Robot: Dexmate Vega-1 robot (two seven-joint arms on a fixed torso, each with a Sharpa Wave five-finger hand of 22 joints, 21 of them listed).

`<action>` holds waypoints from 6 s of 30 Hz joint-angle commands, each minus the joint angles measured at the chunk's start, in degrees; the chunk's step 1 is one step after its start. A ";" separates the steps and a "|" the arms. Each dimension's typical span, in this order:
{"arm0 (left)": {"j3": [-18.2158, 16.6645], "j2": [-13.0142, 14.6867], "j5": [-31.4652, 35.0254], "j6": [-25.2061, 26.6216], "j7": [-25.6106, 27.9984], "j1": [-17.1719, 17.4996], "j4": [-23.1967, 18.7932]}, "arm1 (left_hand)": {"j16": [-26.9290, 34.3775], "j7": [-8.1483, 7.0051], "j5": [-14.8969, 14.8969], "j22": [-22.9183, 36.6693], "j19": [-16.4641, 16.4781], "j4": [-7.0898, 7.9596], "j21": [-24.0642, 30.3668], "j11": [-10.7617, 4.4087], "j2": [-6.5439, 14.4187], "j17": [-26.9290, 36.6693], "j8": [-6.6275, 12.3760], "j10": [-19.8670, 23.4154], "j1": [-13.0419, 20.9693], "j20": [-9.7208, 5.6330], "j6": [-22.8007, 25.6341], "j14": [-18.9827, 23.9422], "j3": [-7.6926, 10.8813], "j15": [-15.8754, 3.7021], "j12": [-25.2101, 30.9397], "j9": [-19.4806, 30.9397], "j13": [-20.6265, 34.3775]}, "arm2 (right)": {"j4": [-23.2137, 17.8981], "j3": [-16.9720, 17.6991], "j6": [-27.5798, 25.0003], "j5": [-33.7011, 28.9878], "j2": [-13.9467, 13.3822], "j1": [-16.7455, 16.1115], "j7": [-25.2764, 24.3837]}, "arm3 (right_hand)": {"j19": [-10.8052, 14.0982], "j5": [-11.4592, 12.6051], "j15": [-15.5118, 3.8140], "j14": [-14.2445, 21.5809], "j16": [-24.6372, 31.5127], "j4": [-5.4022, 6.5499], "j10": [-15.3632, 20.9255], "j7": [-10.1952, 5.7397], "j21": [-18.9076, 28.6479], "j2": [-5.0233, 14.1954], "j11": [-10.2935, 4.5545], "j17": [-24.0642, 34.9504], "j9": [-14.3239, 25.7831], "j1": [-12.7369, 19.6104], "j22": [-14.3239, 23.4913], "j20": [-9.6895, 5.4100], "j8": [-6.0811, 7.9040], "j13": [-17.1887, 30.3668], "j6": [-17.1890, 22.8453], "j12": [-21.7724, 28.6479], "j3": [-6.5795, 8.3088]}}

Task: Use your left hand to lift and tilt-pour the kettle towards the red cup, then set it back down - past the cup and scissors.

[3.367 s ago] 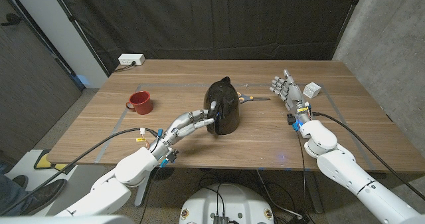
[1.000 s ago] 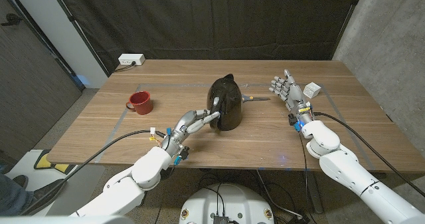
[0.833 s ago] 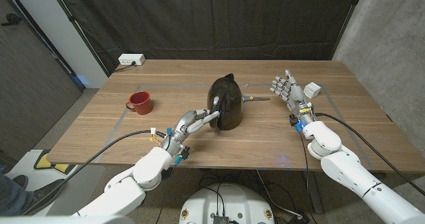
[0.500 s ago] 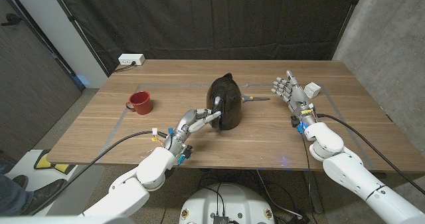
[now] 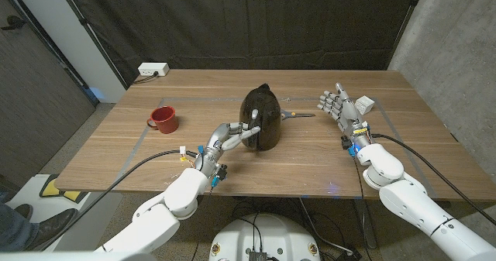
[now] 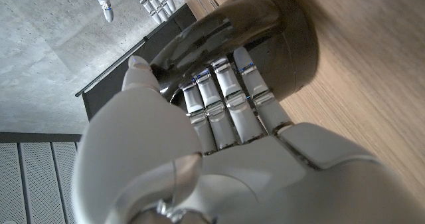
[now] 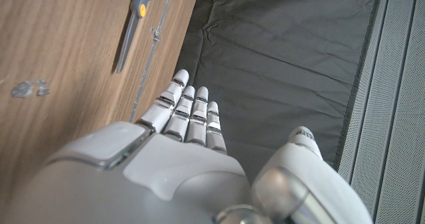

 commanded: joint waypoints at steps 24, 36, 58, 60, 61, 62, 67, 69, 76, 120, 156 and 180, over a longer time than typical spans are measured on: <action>1.03 -4.78 -2.17 3.15 5.67 -2.17 1.80 | 21.78 0.68 0.52 5.37 6.47 -3.23 13.52 -3.16 -3.15 31.32 27.78 9.72 2.61 -2.36 13.16 13.40 -2.21 -2.25 33.28 34.68 46.15 | 0.73 -0.68 -1.68 1.04 0.17 1.14 0.72 | 2.36 -0.28 -0.35 2.64 0.57 -0.20 1.73 -0.56 0.98 0.67 -0.45 0.23 0.23 0.07 0.29 -0.84 0.78 0.30 1.69 0.52 -0.36; 0.98 -5.78 -1.98 2.26 7.47 -1.11 1.96 | 26.81 0.58 1.07 10.65 8.79 -2.01 24.08 -3.99 -1.57 35.23 22.06 8.73 1.44 -4.72 14.83 17.21 -1.02 -3.79 42.82 25.32 45.51 | 1.73 -0.85 -1.10 2.04 0.28 1.74 2.59 | 3.43 -0.33 -0.54 3.65 0.72 -0.21 2.27 -0.82 1.28 0.80 -0.60 0.26 0.25 0.08 0.34 -0.95 0.80 0.32 2.03 0.62 -0.42; 1.76 -3.28 0.26 6.25 5.74 -3.77 1.33 | 34.83 5.08 18.49 3.21 13.74 -3.08 25.87 -1.75 -2.52 34.88 22.87 13.96 -1.44 -4.40 22.12 18.75 8.55 -2.70 46.58 19.38 45.88 | 2.15 -0.27 0.20 2.94 0.56 0.43 2.89 | 3.88 -0.42 -0.75 4.37 0.62 -0.23 2.92 -0.84 1.27 1.03 -0.62 0.30 0.27 0.08 0.40 -1.00 0.87 0.35 2.67 0.71 -0.50; 1.81 -3.31 0.75 5.92 5.87 -3.99 1.45 | 36.99 4.93 20.86 3.20 14.95 -3.28 26.06 -1.93 -3.30 36.10 24.12 14.39 -2.29 -4.87 22.42 19.11 10.57 -3.17 48.07 20.40 45.90 | 2.35 -0.30 0.32 3.12 0.63 0.53 3.20 | 3.94 -0.43 -0.78 4.46 0.63 -0.22 2.94 -0.86 1.28 1.04 -0.64 0.31 0.27 0.07 0.40 -1.03 0.93 0.35 2.87 0.70 -0.51; 1.84 -3.46 1.28 5.71 6.33 -4.01 1.47 | 38.21 4.95 22.13 3.34 15.50 -3.36 26.30 -2.09 -3.82 36.78 25.20 14.72 -2.88 -4.99 21.83 18.99 11.73 -3.18 48.98 22.00 45.91 | 2.46 -0.34 0.33 3.18 0.65 0.61 3.33 | 4.09 -0.44 -0.80 4.48 0.62 -0.22 2.95 -0.86 1.33 1.05 -0.66 0.31 0.27 0.07 0.41 -1.06 0.94 0.35 2.92 0.69 -0.51; 1.87 -3.64 1.88 5.27 6.81 -4.02 1.56 | 39.16 4.81 23.06 3.52 15.82 -3.52 26.53 -2.25 -4.30 37.31 25.64 14.85 -3.26 -5.21 22.41 18.92 12.81 -3.35 49.71 21.97 45.92 | 2.58 -0.38 0.37 3.22 0.71 0.70 3.45 | 4.16 -0.44 -0.81 4.54 0.63 -0.22 2.96 -0.85 1.35 1.06 -0.67 0.31 0.27 0.06 0.41 -1.06 0.94 0.35 2.94 0.69 -0.52; 1.05 -4.24 1.32 0.38 6.01 -3.94 2.84 | 41.68 4.97 25.55 4.33 16.69 -3.68 27.48 -2.32 -5.54 38.55 27.35 14.40 -4.88 -6.01 22.71 18.82 16.29 -3.66 51.66 23.19 45.91 | 3.44 -0.64 0.86 3.54 1.05 1.19 4.41 | 4.35 -0.46 -0.82 4.82 0.68 -0.22 3.17 -0.85 1.39 1.08 -0.70 0.32 0.28 0.04 0.42 -1.03 0.93 0.36 3.00 0.74 -0.55; 0.69 -4.90 1.96 -1.29 6.93 -3.67 3.25 | 42.95 4.98 26.56 5.13 17.09 -3.84 28.39 -2.80 -6.32 39.15 28.02 14.57 -5.68 -6.46 22.54 19.21 18.12 -3.71 52.79 23.67 45.92 | 3.50 -0.69 0.86 3.57 1.08 1.28 4.51 | 4.50 -0.47 -0.81 5.01 0.72 -0.22 3.21 -0.89 1.43 1.10 -0.80 0.33 0.28 0.03 0.42 -1.03 0.93 0.36 3.05 0.74 -0.56; -1.32 -6.42 4.97 -6.42 9.78 -3.12 4.20 | 53.49 4.27 29.58 10.75 19.79 -3.52 34.56 -2.79 -7.96 47.60 30.25 14.28 -9.69 -8.77 22.70 19.36 27.22 -4.99 57.25 24.37 45.89 | 3.14 -0.76 0.75 3.23 0.74 1.65 4.74 | 4.74 -0.50 -0.77 5.30 0.74 -0.22 3.28 -0.91 1.47 1.16 -0.84 0.34 0.29 0.03 0.44 -1.09 0.90 0.37 3.13 0.72 -0.58; -18.76 -4.60 2.05 7.21 15.34 11.20 -12.18 | 52.80 4.32 26.47 3.47 14.49 -3.47 42.38 -3.74 -10.33 46.46 31.80 11.62 -19.20 -8.48 20.14 18.17 46.04 -5.55 59.17 20.10 44.96 | 7.86 -5.45 -1.63 3.06 3.40 8.68 9.05 | 5.09 -0.63 -0.94 5.75 0.37 -0.33 3.91 -0.75 1.31 1.61 -0.90 0.38 0.31 0.23 0.49 -1.11 0.73 0.42 3.45 0.70 -0.59; -28.50 -9.78 13.35 17.47 21.64 31.48 -32.69 | 52.37 4.19 23.56 -0.23 11.35 -4.55 51.35 -3.52 -10.37 46.10 34.22 11.73 -23.18 -8.88 18.86 18.25 52.14 -5.27 58.93 17.97 44.96 | 18.63 -7.11 -1.42 5.12 5.81 18.94 20.01 | 4.88 -0.79 -0.99 5.30 -0.11 -0.51 3.91 -0.63 0.98 1.92 -0.71 0.38 0.32 0.54 0.49 -1.21 0.57 0.44 3.48 0.48 -0.56; -36.05 -26.26 15.13 10.48 22.90 46.09 -36.46 | 52.27 4.24 22.41 -1.11 10.03 -5.11 55.77 -3.51 -10.34 45.60 36.02 11.74 -25.14 -9.25 18.47 18.39 54.99 -5.42 59.08 16.71 45.14 | 22.76 -9.35 -1.46 3.45 8.71 24.42 23.45 | 4.91 -0.87 -0.90 5.20 -0.24 -0.59 4.01 -0.73 0.84 2.02 -0.56 0.38 0.33 0.62 0.47 -1.26 0.48 0.45 3.47 0.39 -0.62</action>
